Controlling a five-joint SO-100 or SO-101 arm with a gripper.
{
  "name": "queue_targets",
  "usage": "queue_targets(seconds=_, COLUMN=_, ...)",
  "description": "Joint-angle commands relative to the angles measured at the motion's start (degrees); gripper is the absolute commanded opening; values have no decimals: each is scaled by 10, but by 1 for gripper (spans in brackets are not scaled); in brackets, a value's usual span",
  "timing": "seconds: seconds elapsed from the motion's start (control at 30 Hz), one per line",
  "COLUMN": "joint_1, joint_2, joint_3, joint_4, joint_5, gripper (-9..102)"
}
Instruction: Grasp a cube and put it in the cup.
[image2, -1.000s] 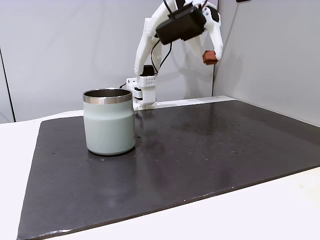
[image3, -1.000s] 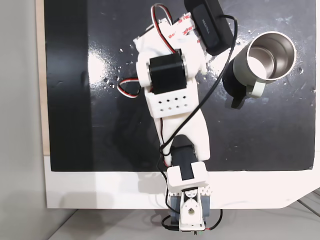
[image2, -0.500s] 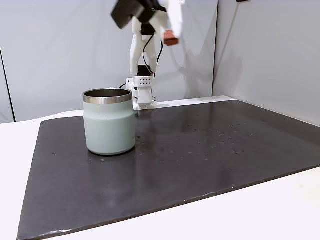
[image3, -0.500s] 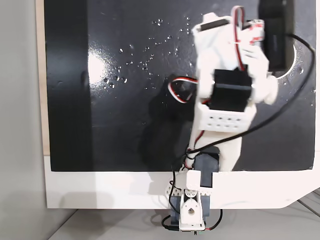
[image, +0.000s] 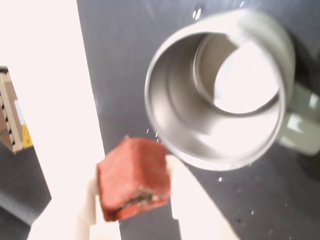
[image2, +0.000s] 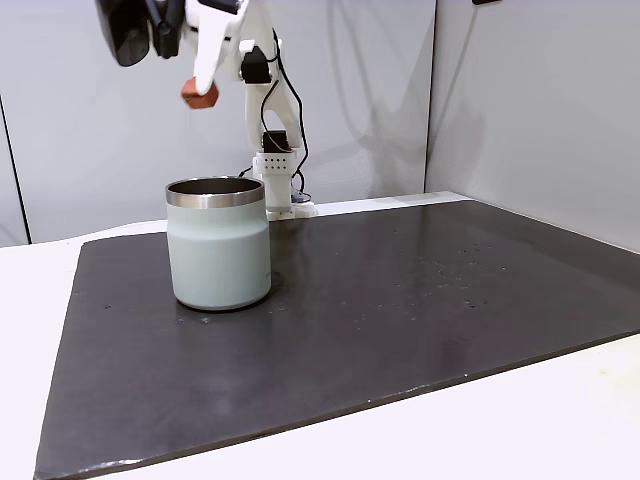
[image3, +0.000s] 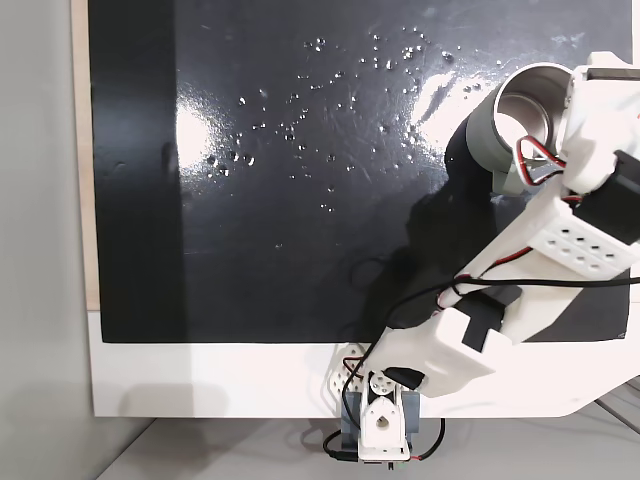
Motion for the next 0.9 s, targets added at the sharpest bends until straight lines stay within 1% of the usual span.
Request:
queue_targets(seconds=0.0, joint_1=12, joint_2=-29, joint_3=-65, joint_4=0, joint_5=-23, gripper=5)
queue_targets(seconds=0.3, joint_1=16, joint_2=-97, joint_3=-86, joint_4=4, joint_5=-58, gripper=5)
queue_targets(seconds=0.6, joint_1=11, joint_2=-97, joint_3=-61, joint_4=6, joint_5=-118, gripper=4)
queue_targets(seconds=0.7, joint_1=11, joint_2=-91, joint_3=-30, joint_4=6, joint_5=-141, gripper=4)
queue_targets(seconds=0.87, joint_1=12, joint_2=-88, joint_3=-11, joint_4=6, joint_5=-147, gripper=4)
